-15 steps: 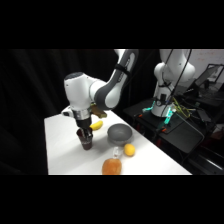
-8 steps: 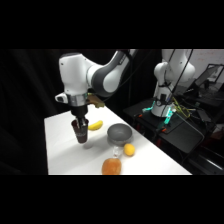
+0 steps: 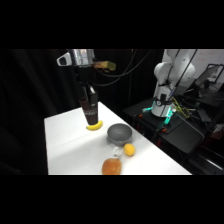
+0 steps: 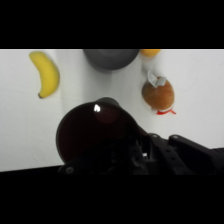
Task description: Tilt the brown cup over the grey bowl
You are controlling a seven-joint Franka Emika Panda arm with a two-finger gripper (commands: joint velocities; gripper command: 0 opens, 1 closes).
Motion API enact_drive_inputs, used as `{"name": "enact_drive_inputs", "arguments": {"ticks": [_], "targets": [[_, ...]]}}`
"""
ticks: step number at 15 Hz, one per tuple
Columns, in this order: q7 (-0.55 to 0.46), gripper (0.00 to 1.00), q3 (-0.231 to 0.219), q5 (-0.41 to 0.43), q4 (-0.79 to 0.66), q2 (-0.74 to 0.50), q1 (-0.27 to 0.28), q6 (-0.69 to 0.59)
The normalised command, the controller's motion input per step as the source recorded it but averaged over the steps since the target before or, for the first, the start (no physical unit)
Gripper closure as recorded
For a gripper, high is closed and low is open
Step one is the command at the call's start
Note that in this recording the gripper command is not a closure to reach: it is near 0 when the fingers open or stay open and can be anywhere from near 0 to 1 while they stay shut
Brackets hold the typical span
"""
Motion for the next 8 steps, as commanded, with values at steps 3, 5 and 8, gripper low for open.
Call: {"name": "enact_drive_inputs", "arguments": {"ticks": [3,5,8], "targets": [[-0.45,0.06,-0.025,0.645,-0.44,-0.41,-0.077,-0.15],[-0.50,0.06,-0.086,0.613,-0.46,-0.34,-0.089,-0.15],[-0.55,0.06,-0.120,0.645,-0.45,-0.28,-0.101,-0.20]]}}
